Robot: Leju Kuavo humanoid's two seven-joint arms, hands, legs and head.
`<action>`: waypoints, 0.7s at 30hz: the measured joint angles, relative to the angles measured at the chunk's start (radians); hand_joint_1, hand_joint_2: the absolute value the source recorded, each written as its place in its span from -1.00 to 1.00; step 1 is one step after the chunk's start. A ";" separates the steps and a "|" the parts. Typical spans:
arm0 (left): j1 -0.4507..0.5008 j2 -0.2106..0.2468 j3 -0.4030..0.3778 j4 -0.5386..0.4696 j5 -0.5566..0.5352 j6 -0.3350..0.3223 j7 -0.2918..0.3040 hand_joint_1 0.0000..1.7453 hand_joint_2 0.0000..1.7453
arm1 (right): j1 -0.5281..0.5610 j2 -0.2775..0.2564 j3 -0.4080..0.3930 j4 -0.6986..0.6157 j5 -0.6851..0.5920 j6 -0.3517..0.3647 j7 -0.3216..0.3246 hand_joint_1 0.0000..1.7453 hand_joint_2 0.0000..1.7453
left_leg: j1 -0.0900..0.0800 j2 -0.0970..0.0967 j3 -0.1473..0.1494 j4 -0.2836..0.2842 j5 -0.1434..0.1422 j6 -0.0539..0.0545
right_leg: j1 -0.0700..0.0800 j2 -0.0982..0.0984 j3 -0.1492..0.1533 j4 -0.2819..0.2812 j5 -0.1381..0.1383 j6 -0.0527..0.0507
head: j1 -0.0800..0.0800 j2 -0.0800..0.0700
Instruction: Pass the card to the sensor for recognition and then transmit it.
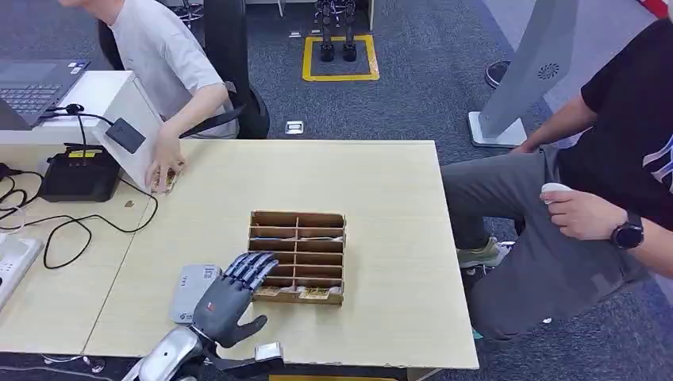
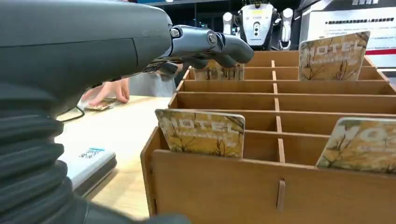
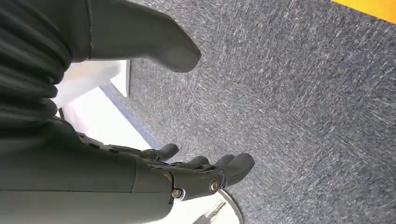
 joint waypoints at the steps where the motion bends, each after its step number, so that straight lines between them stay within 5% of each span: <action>1: 0.000 -0.001 0.000 0.005 0.003 0.002 0.000 1.00 1.00 | 0.000 0.000 0.000 0.000 0.000 -0.001 -0.003 -1.00 1.00 | 0.000 0.000 0.000 0.000 0.000 0.000 | 0.000 0.000 0.000 0.000 0.000 0.000 | 0.000 0.000; 9: 0.001 -0.003 0.000 0.016 0.042 0.012 -0.007 1.00 1.00 | 0.000 0.000 0.000 0.000 0.000 -0.002 -0.004 -1.00 1.00 | 0.000 0.000 0.000 0.000 0.000 0.000 | 0.000 0.000 0.000 0.000 0.000 0.000 | 0.000 0.000; 21: -0.040 0.021 0.038 -0.099 0.256 0.004 -0.143 1.00 1.00 | 0.000 0.000 -0.001 0.000 0.009 0.003 0.003 -1.00 1.00 | 0.000 0.000 0.000 0.000 0.001 0.000 | 0.000 0.000 0.000 0.000 0.000 0.000 | 0.000 0.000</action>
